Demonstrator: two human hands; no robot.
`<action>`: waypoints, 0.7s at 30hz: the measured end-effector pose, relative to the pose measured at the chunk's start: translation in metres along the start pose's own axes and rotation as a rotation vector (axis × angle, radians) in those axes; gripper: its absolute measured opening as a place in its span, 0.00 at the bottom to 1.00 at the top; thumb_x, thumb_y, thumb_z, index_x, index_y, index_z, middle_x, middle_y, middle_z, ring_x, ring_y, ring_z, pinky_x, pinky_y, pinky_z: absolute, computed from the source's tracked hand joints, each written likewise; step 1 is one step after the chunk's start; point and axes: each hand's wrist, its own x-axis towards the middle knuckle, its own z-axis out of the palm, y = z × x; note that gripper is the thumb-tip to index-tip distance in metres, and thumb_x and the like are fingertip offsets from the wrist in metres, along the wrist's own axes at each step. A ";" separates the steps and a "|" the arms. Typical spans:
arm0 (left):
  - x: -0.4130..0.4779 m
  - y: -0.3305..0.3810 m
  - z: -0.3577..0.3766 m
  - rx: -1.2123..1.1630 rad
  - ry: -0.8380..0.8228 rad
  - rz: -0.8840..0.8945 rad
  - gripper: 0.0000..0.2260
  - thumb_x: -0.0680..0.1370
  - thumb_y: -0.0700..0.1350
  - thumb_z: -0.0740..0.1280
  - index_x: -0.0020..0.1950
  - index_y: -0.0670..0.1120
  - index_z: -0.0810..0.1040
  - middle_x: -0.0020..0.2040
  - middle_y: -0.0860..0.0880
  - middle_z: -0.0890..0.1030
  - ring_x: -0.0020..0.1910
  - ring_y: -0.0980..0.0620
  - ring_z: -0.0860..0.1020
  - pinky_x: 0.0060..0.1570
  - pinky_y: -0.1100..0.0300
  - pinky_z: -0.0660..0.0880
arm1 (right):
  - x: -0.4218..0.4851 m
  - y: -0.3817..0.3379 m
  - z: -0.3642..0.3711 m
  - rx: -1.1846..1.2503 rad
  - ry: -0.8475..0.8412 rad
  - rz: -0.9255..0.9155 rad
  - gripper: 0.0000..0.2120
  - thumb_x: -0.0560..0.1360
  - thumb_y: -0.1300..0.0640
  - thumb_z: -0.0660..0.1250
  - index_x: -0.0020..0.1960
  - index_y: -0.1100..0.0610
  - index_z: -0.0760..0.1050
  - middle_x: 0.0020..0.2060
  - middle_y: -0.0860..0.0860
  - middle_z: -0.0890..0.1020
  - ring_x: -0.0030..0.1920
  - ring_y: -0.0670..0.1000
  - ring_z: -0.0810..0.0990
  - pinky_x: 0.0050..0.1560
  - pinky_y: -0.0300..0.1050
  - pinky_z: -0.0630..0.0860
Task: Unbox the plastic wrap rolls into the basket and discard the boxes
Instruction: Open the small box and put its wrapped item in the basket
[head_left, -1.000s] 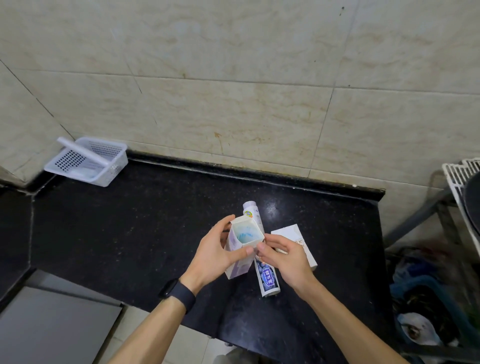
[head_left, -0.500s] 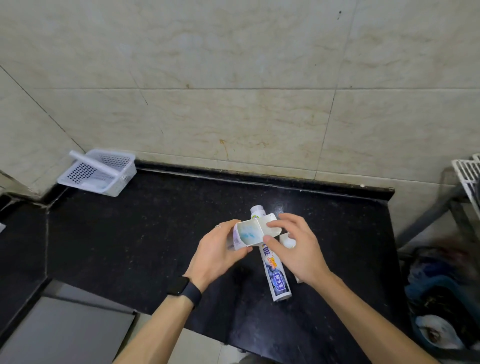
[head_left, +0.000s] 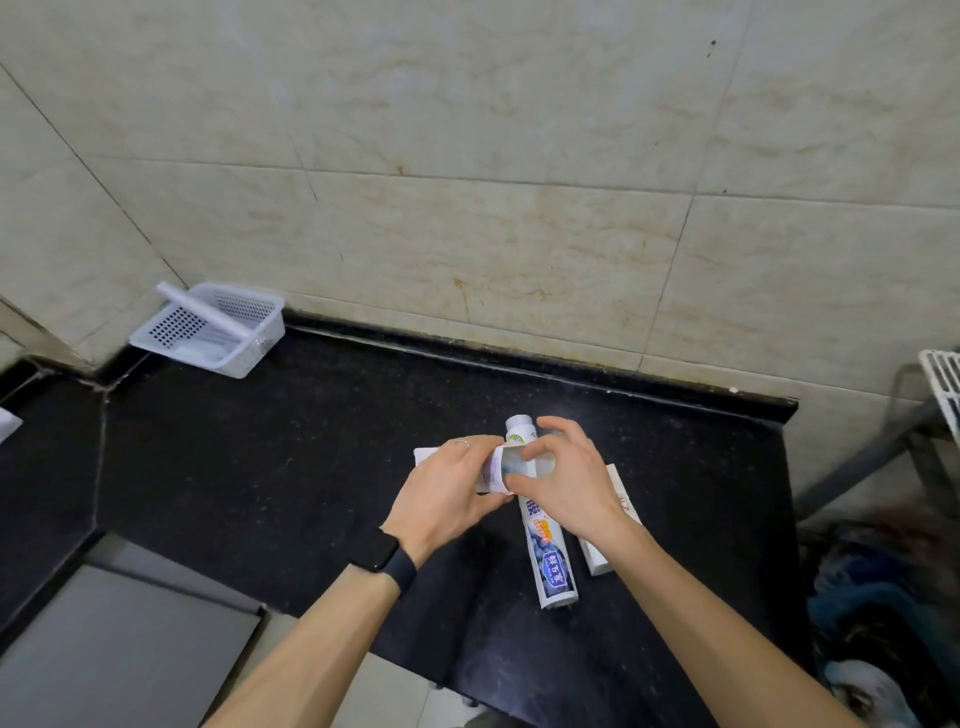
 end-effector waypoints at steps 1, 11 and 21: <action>0.000 -0.001 0.001 0.010 -0.008 -0.003 0.26 0.73 0.59 0.72 0.68 0.54 0.71 0.63 0.55 0.79 0.61 0.53 0.76 0.53 0.60 0.72 | 0.002 0.001 0.002 0.004 -0.010 -0.004 0.14 0.66 0.47 0.77 0.50 0.47 0.81 0.70 0.42 0.69 0.67 0.49 0.71 0.61 0.42 0.65; -0.004 -0.014 0.005 0.032 -0.061 -0.034 0.28 0.74 0.60 0.71 0.70 0.50 0.71 0.66 0.53 0.77 0.63 0.52 0.75 0.57 0.57 0.74 | 0.012 0.016 0.027 -0.106 -0.084 -0.197 0.11 0.73 0.46 0.68 0.51 0.47 0.85 0.75 0.43 0.65 0.69 0.46 0.66 0.70 0.46 0.66; -0.003 -0.026 0.002 0.039 -0.071 -0.072 0.28 0.74 0.61 0.70 0.71 0.52 0.70 0.66 0.54 0.76 0.64 0.52 0.74 0.57 0.50 0.76 | 0.000 0.027 0.024 -0.096 0.111 -0.291 0.09 0.78 0.52 0.66 0.48 0.56 0.81 0.67 0.45 0.73 0.66 0.46 0.70 0.66 0.40 0.66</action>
